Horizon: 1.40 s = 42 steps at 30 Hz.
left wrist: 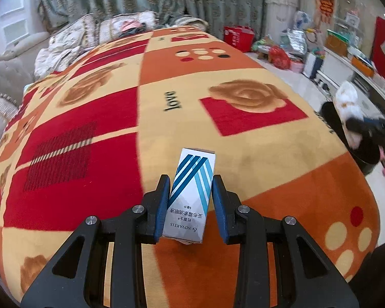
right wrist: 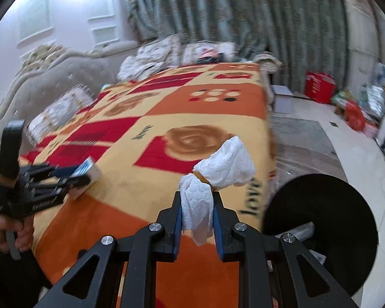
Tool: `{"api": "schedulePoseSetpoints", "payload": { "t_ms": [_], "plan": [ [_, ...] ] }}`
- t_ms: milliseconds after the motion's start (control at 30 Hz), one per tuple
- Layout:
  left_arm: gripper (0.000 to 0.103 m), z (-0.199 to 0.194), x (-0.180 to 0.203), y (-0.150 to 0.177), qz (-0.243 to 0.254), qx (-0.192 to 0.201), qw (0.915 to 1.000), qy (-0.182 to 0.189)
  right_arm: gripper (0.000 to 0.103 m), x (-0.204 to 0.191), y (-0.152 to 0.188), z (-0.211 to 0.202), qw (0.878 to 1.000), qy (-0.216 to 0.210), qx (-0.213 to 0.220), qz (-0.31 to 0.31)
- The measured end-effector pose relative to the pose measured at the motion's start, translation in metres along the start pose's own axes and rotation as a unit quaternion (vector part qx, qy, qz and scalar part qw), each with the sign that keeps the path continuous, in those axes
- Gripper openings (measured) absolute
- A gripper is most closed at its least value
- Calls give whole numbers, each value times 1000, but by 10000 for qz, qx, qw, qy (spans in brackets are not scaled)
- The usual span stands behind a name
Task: Collect trash
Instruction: 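Carry the striped box and tissue over the black bin with both tools, then open both tools to drop the box and tissue into the bin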
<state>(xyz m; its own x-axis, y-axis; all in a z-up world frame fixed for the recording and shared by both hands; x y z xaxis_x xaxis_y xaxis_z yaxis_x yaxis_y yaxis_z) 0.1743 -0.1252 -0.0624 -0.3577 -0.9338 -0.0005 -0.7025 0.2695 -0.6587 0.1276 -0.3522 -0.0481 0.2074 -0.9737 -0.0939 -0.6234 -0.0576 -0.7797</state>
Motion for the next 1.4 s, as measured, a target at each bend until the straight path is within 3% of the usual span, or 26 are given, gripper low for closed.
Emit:
{"api": "schedulePoseSetpoints", "payload": {
  "t_ms": [300, 367, 467, 633, 800, 833, 900, 1000, 1133, 1233, 1400],
  "plan": [
    [31, 0, 105, -44, 571, 70, 9944, 892, 20, 95, 24, -14, 9868, 1172, -222, 1095],
    [31, 3, 131, -52, 741, 85, 9921, 1006, 20, 114, 30, -10, 9829, 1231, -344, 1323],
    [31, 10, 167, -61, 847, 6, 9880, 1290, 31, 133, 40, -5, 9773, 1259, -556, 1609],
    [31, 29, 222, -75, 942, -215, 9804, 1715, 44, 155, 46, -19, 9667, 1253, -373, 2199],
    [33, 50, 262, -77, 1033, -462, 9747, 1929, 44, 182, 49, -51, 9389, 1957, 20, 2830],
    [34, 53, 266, -76, 1083, -502, 9738, 1933, 44, 185, 49, -57, 9344, 2041, 110, 2918],
    [57, 57, 273, -73, 1158, -566, 9728, 1924, 44, 188, 48, -68, 9293, 2163, 250, 2983],
    [75, 50, 267, -75, 1123, -340, 9759, 1839, 44, 190, 43, -76, 9271, 2250, 384, 2971],
    [77, 37, 245, -74, 1004, -245, 9814, 1619, 44, 184, 37, -76, 9295, 2201, 379, 2935],
    [91, 23, 224, -72, 1020, -69, 9865, 1278, 44, 177, 34, -75, 9326, 2123, 390, 2893],
    [92, -11, 202, -63, 1169, 352, 9885, 892, 44, 147, 44, -77, 9428, 1841, 96, 2779]
  ]
}}
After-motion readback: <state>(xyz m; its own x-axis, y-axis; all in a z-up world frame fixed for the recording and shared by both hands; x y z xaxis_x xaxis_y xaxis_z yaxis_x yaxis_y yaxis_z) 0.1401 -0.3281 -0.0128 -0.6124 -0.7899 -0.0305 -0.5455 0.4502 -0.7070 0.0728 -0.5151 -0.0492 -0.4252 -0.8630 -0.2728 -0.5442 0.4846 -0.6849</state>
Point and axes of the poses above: each gripper's, at about its wrist camera, not at the fingertips, and z roughly the way its jaws point, x to its right, y to its underside, the point moved 5 cm from there along z, roughly the way its jaws point, and after that the axes turned 6 degrees about -z, right-handed, at the moved point
